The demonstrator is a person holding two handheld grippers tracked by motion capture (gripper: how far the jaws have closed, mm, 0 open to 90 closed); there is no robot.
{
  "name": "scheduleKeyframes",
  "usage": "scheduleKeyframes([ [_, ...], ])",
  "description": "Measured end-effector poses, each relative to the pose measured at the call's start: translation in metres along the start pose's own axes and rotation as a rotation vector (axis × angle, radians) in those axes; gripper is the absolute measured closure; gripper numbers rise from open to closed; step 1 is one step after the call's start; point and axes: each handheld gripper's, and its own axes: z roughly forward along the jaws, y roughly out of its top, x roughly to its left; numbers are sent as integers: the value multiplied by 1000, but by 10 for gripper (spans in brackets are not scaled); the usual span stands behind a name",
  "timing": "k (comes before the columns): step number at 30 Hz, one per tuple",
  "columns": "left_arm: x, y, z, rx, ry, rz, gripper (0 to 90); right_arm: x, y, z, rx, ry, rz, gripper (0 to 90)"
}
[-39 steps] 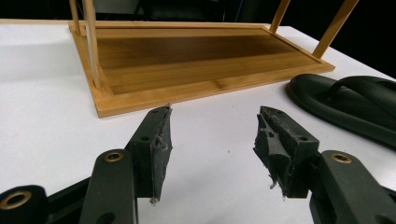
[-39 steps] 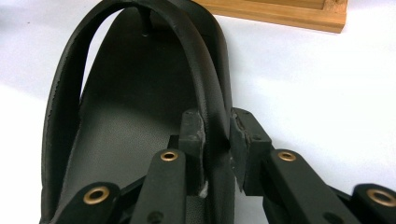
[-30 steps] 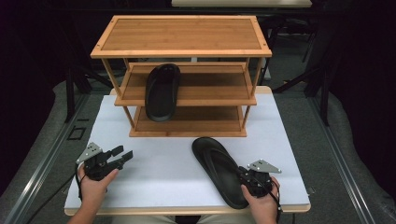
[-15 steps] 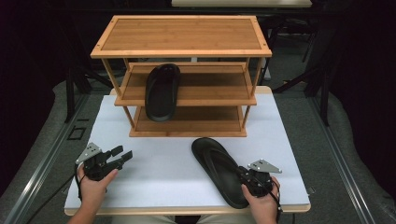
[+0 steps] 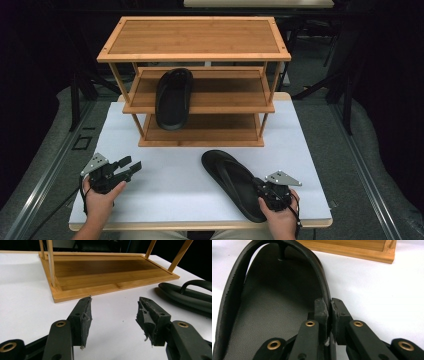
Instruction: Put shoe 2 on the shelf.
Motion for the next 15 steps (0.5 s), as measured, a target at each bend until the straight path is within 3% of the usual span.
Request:
scheduleKeyframes([
  [15, 0, 0, 0, 2, 2, 1, 448, -1, 1, -3, -40, 13, 9, 835],
])
